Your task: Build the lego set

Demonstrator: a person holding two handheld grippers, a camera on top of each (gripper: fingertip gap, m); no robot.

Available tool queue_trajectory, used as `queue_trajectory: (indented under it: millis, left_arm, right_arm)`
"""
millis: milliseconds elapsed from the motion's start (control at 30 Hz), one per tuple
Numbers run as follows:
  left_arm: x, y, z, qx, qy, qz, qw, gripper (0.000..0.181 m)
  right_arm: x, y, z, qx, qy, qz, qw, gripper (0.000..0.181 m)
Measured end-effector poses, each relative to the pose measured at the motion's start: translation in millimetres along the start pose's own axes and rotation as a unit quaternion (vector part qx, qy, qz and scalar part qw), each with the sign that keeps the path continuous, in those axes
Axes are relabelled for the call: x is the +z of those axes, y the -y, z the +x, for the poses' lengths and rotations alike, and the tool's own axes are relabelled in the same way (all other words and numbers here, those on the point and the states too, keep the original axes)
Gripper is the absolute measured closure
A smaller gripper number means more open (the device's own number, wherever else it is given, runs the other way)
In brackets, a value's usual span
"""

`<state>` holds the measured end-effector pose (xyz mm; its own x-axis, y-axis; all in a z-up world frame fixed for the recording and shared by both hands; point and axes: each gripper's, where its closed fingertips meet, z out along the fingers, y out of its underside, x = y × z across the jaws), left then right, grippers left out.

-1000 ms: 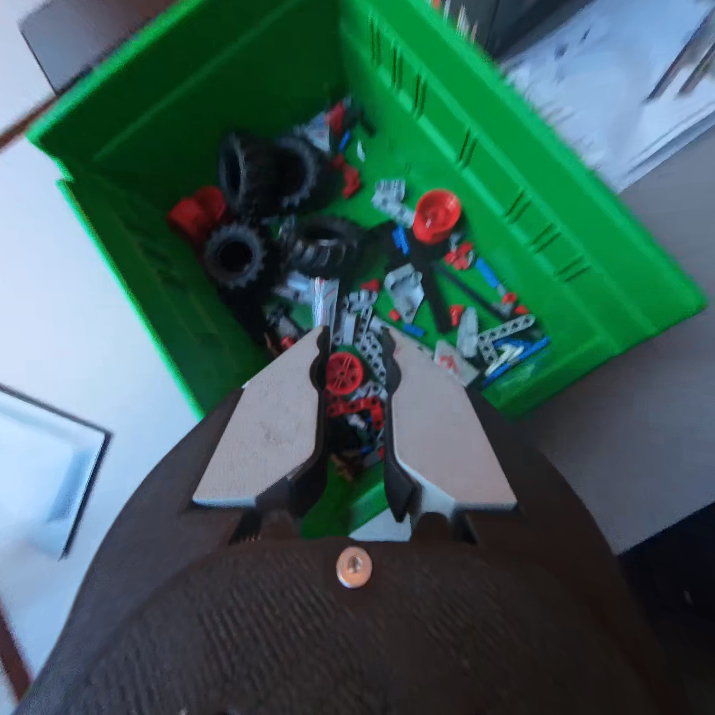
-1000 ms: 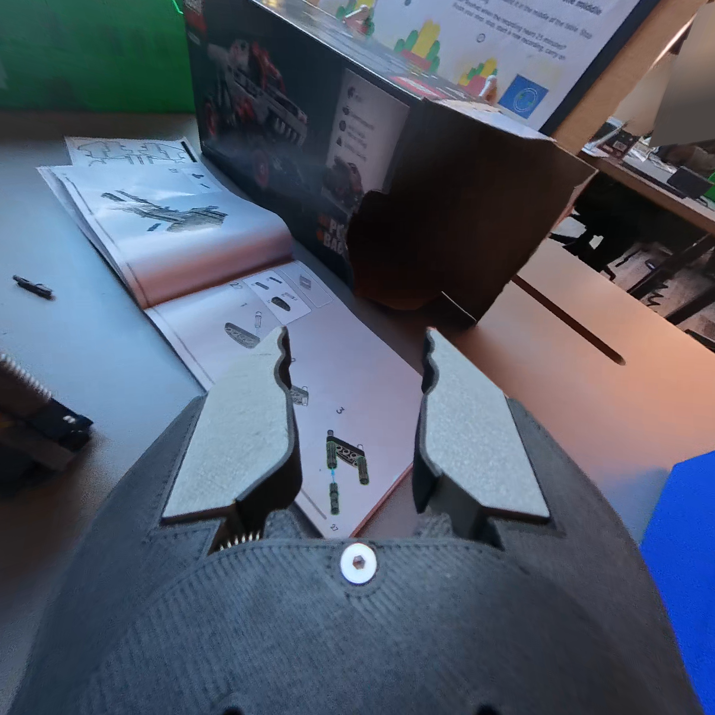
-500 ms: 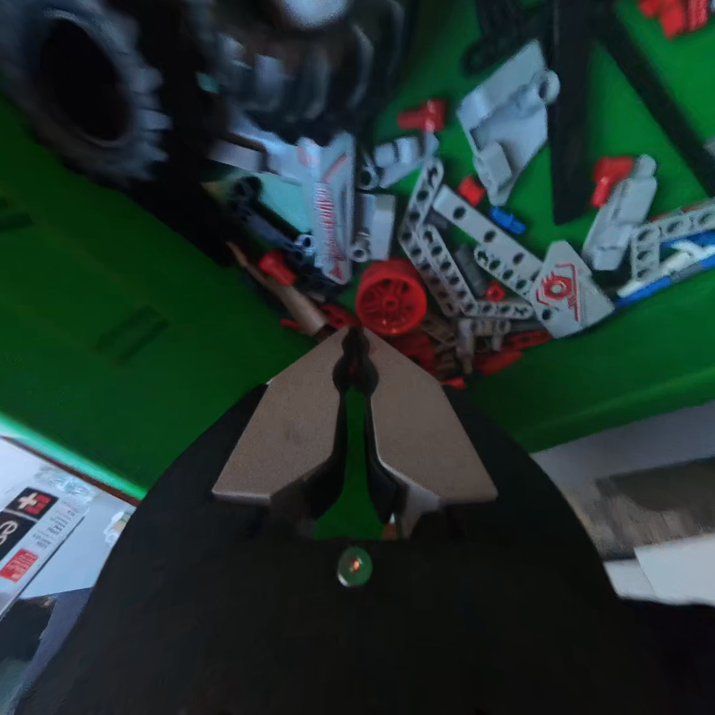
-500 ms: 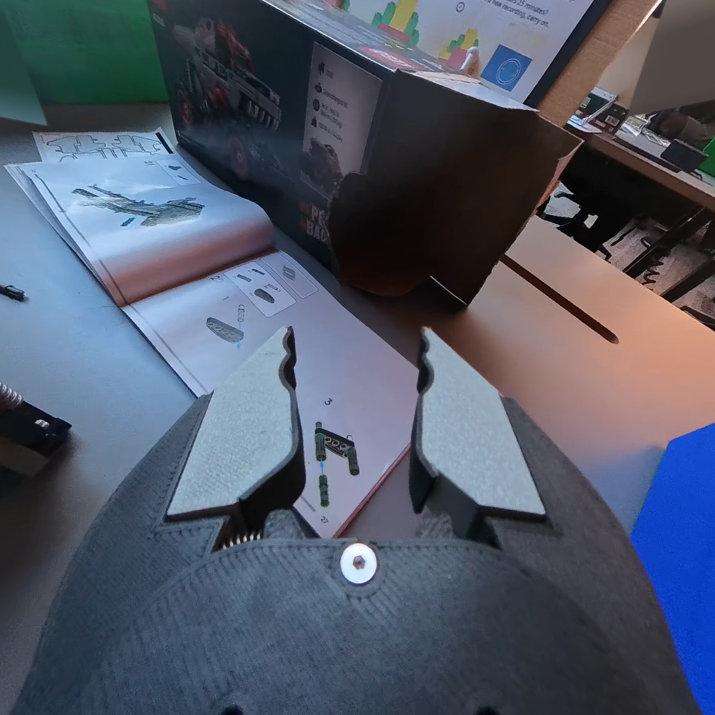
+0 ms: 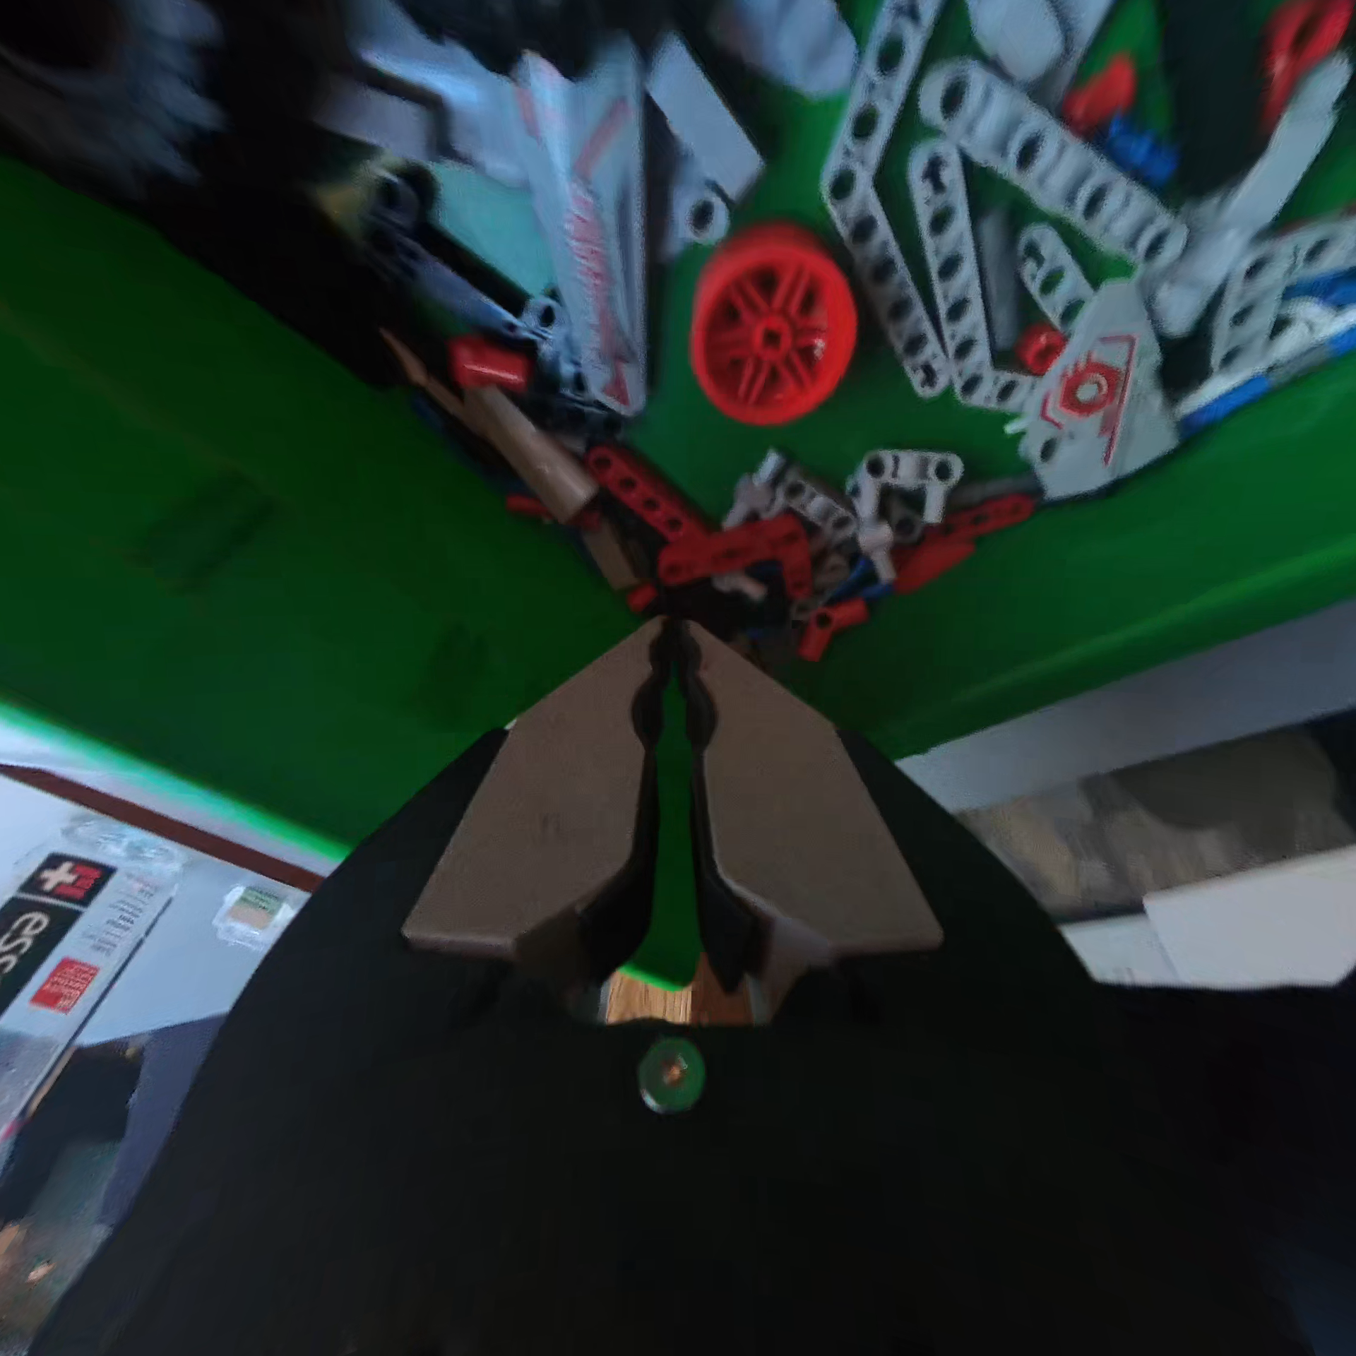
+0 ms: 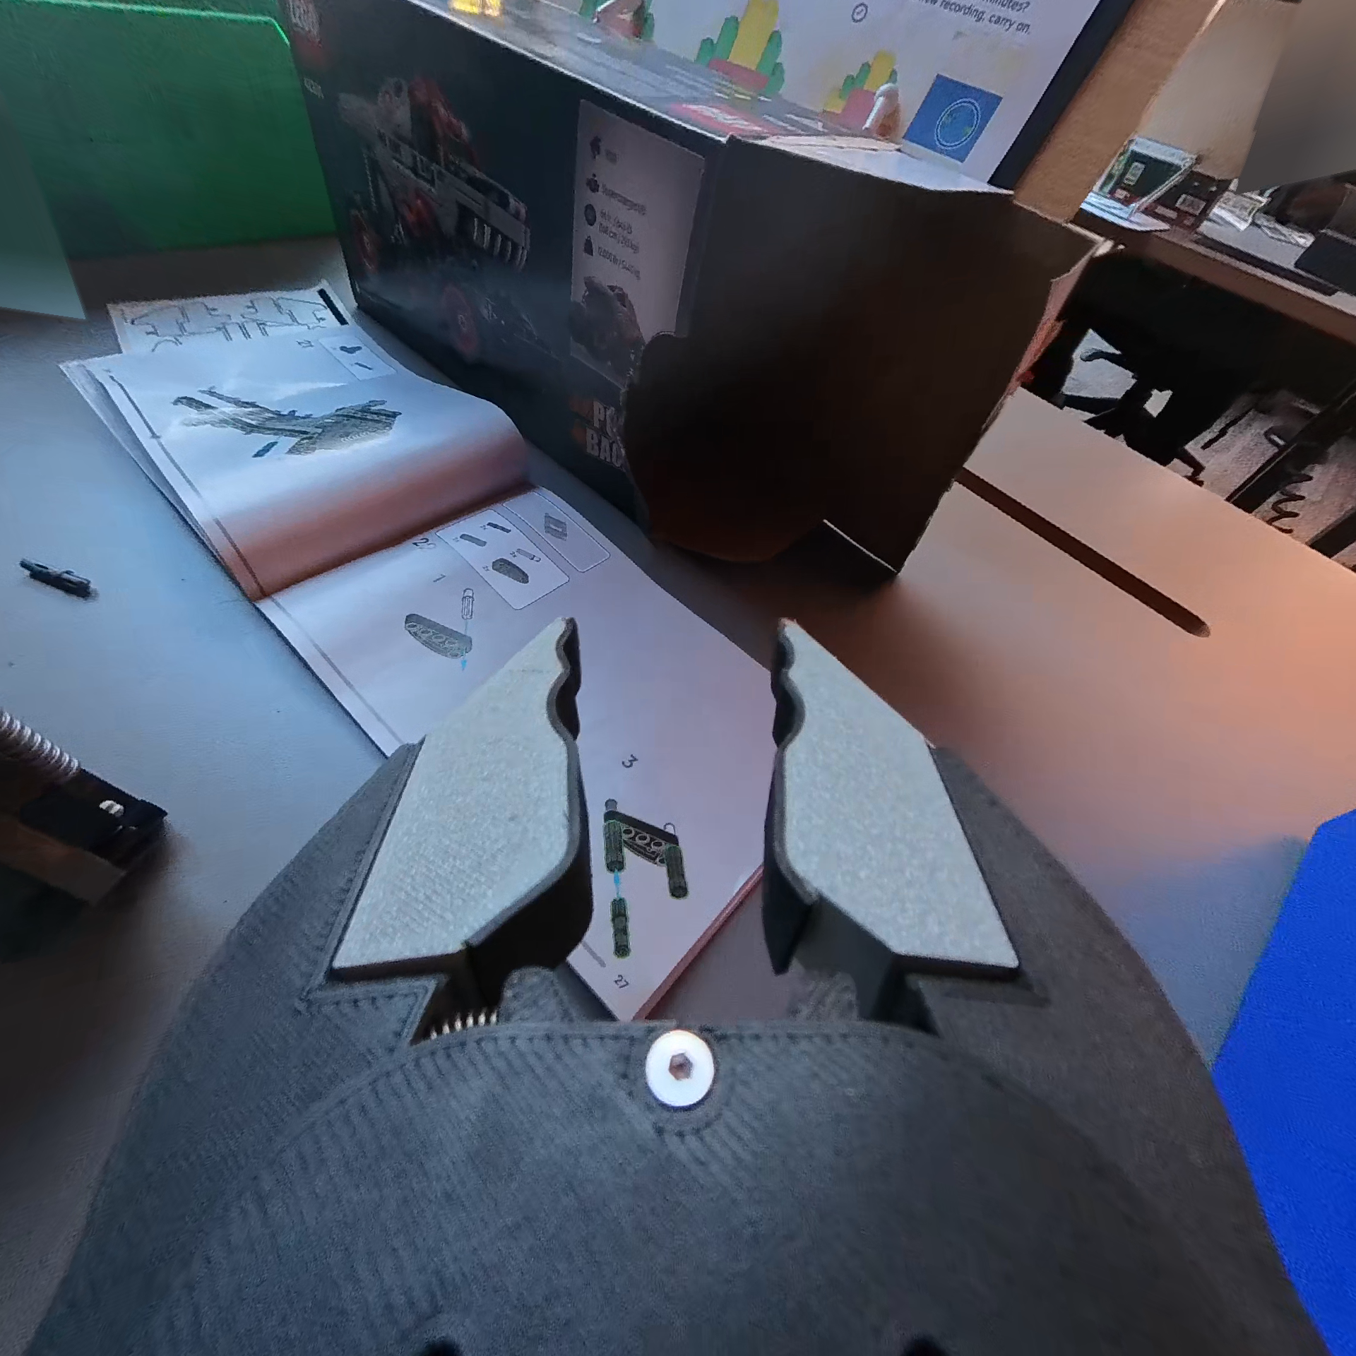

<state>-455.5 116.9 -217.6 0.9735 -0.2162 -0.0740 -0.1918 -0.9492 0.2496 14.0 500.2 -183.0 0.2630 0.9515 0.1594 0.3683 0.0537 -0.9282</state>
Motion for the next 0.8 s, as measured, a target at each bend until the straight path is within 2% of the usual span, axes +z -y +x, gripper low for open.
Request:
queue_trajectory:
  millis: [33, 133, 167, 267, 367, 467, 567, 667, 700, 767, 800]
  left_arm:
    - [6.0, -2.2, 1.2, 0.010, 0.000, -0.023, 1.000, 0.181]
    - [17.4, 3.0, 0.9, 0.024, 0.000, -0.062, 0.998, 0.181]
    - [16.0, 7.9, -0.3, 0.027, 0.000, -0.053, 0.998, 0.181]
    - [-15.8, 40.1, -18.6, 0.005, 0.023, 0.083, 0.996, 0.181]
    - [-42.2, 52.3, -48.8, -0.064, 0.053, 0.165, 0.983, 0.181]
    - [-21.9, 48.9, -42.3, -0.071, 0.018, 0.121, 0.990, 0.181]
    - [-0.3, 40.8, -49.6, -0.057, 0.076, 0.052, 0.994, 0.181]
    - [15.5, 38.2, -49.1, -0.047, 0.079, 0.009, 0.996, 0.181]
    - [13.6, 43.6, -44.5, -0.037, 0.061, 0.025, 0.997, 0.181]
    - [3.7, 59.5, -16.3, -0.021, -0.047, 0.078, 0.996, 0.181]
    - [-2.2, 63.6, -23.6, -0.037, -0.039, 0.095, 0.994, 0.181]
  right_arm:
    - [-0.7, 0.8, 0.2, 0.001, 0.000, 0.003, 1.000, 0.132]
    - [-1.6, 1.2, -0.5, 0.000, 0.000, 0.004, 1.000, 0.133]
    - [-1.2, 0.5, -1.1, 0.000, 0.002, 0.002, 1.000, 0.134]
    - [0.2, -1.8, -3.0, -0.002, 0.005, -0.005, 1.000, 0.135]
    - [0.5, -1.6, -3.8, -0.004, 0.006, -0.004, 1.000, 0.136]
    - [0.1, -0.8, -3.8, -0.001, 0.008, -0.002, 1.000, 0.137]
    - [-0.8, 0.0, -3.9, 0.000, 0.008, 0.001, 1.000, 0.137]
    - [-1.4, 0.5, -4.7, -0.001, 0.009, 0.003, 1.000, 0.138]
    - [-1.5, 0.4, -5.2, 0.000, 0.010, 0.003, 1.000, 0.138]
    - [-1.3, 0.3, -6.7, -0.001, 0.014, 0.002, 1.000, 0.138]
    - [-1.2, 0.4, -7.1, -0.001, 0.015, 0.002, 1.000, 0.138]
